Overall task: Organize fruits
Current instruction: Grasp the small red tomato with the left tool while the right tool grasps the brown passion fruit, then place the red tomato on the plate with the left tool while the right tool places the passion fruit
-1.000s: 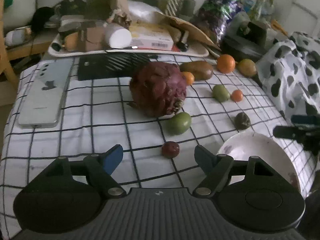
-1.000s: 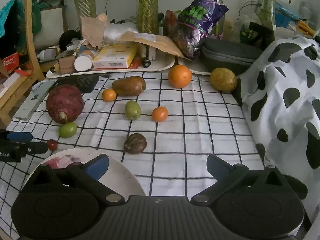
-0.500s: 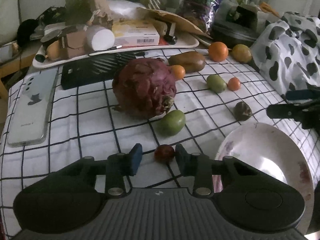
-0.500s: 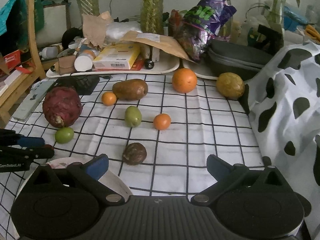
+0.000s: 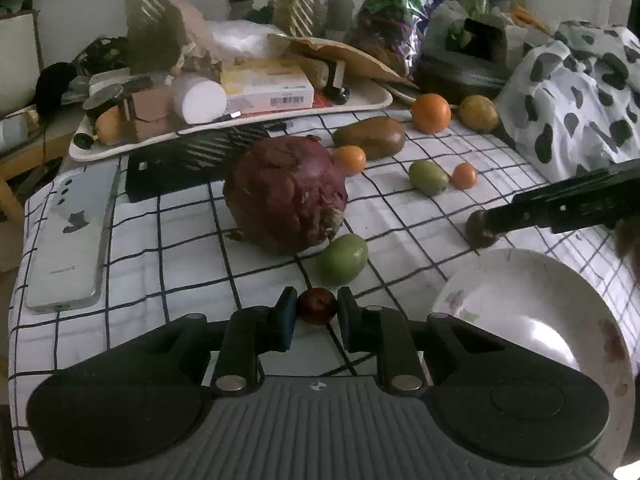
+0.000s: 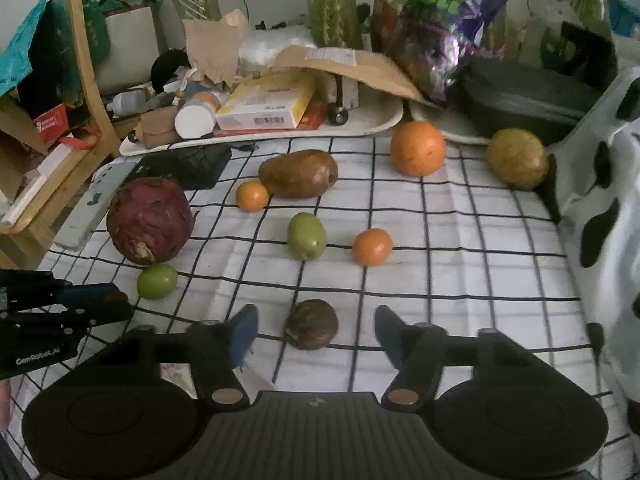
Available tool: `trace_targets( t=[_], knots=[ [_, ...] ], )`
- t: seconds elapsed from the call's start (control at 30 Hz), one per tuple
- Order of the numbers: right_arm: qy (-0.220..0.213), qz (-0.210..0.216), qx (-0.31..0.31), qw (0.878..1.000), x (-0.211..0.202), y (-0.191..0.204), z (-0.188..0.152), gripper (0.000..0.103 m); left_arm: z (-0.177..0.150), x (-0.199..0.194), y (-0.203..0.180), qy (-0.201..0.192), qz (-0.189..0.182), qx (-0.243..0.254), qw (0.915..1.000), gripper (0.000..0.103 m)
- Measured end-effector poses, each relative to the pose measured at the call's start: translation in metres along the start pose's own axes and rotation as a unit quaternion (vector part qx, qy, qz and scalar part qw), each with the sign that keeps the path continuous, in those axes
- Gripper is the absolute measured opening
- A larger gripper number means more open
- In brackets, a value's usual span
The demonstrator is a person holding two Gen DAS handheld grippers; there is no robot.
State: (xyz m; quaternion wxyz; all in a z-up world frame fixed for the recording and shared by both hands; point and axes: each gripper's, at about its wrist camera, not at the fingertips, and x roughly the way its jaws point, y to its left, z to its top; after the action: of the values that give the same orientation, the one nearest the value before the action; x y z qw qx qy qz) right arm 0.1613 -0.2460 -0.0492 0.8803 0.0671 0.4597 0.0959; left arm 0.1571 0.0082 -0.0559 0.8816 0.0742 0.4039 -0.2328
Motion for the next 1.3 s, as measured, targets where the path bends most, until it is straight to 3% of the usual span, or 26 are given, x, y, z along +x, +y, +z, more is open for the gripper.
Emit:
trace_targets(
  t=[0.27, 0.37, 0.63, 0.93, 1.3],
  knots=[
    [0.025, -0.005, -0.008, 1.0, 0.024, 0.005, 0.004, 0.037, 0.002, -0.005, 0.003, -0.02, -0.002, -0.009, 0.9998, 0.021],
    [0.03, -0.012, -0.015, 0.999, 0.026, 0.006, 0.002, 0.034, 0.002, -0.006, 0.003, -0.022, -0.004, -0.01, 0.9997, 0.021],
    [0.008, -0.016, -0.021, 1.0, 0.011, 0.005, 0.004, 0.033, 0.003, -0.016, -0.004, -0.037, -0.019, -0.001, 0.9991, 0.021],
    [-0.028, 0.016, -0.014, 0.999, -0.027, 0.006, -0.001, 0.033, 0.004, -0.03, -0.023, -0.053, -0.037, 0.016, 0.9977, 0.021],
    [-0.026, 0.048, -0.028, 0.998, -0.053, 0.021, -0.028, 0.033, -0.015, -0.039, -0.057, -0.047, -0.065, 0.042, 0.9959, 0.021]
  ],
)
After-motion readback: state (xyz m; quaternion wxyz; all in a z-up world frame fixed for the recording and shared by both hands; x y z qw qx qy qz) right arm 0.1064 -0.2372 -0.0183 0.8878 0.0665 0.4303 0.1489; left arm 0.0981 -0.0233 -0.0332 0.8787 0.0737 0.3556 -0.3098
